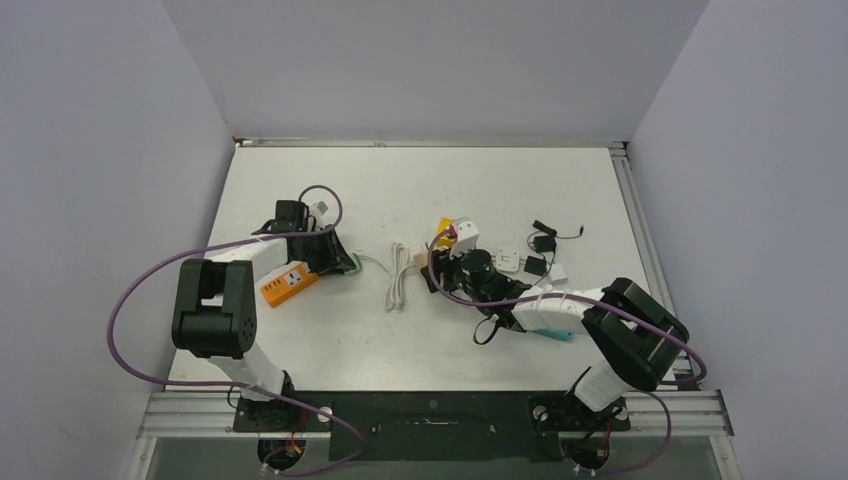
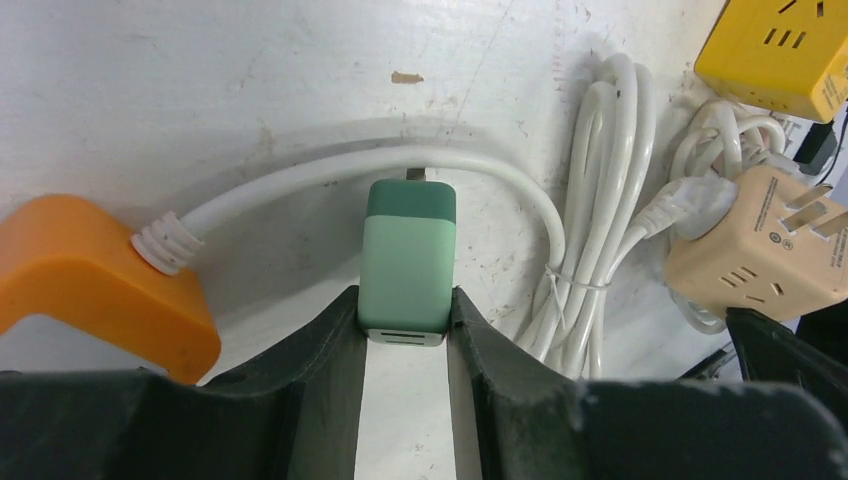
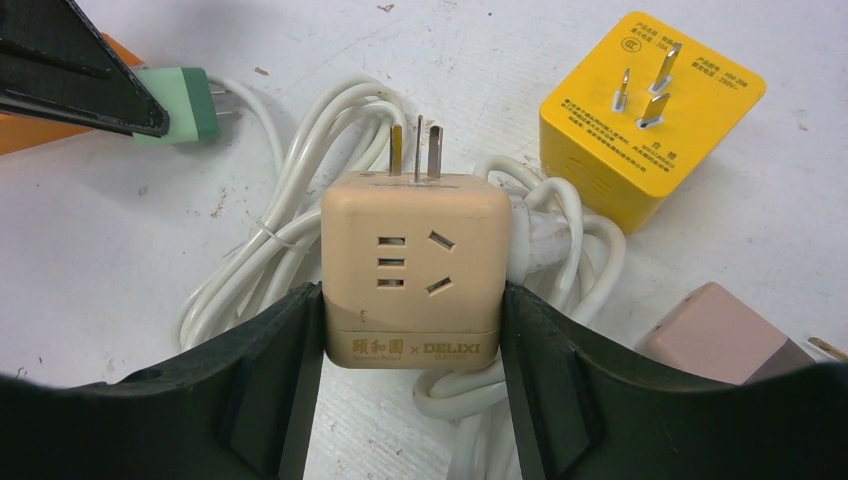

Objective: Pull the plug off the socket
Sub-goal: Place the plug at the center of the board.

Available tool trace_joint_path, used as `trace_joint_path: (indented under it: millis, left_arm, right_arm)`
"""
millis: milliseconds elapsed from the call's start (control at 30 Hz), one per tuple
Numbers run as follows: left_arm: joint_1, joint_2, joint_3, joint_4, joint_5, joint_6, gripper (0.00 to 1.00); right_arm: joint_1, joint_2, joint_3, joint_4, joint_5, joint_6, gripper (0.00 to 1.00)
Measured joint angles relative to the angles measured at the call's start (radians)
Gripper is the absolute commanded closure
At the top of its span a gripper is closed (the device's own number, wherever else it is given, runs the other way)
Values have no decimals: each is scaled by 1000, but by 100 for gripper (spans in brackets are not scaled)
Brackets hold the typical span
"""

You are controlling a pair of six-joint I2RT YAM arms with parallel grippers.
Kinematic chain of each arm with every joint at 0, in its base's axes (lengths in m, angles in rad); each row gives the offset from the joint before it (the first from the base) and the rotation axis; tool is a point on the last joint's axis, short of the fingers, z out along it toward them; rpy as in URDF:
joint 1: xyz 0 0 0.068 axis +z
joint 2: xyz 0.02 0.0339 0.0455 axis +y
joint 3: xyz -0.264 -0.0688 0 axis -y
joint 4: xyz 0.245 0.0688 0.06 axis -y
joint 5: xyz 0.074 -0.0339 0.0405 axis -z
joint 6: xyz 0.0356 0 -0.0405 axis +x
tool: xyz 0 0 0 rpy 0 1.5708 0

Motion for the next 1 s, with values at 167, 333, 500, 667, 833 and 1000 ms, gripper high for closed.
trace_joint_path:
  millis: [167,333,500,667,833,1000]
  left_arm:
    - [-6,23,39,-32,-32,22,44]
    - [-22,24,50,-73,-69,45,26]
    - [-100,-28,59,-109,-180,93,20]
    - [-180,-221,23,-67,-199,131,21]
    - [-193,-392,-50,112,7,120,22]
    - [-232,-350,-78,294,274,35,24]
  right_arm:
    - [-4,-13,-13,1,0,0,95]
    - [-10,-38,-40,12,-9,-1,95]
    - [-18,-85,-94,41,-47,-8,95]
    - [-23,-176,-185,84,-101,-14,95]
    - [-23,-281,-232,85,-130,-14,95]
    - [-23,-377,-275,115,-150,-4,95]
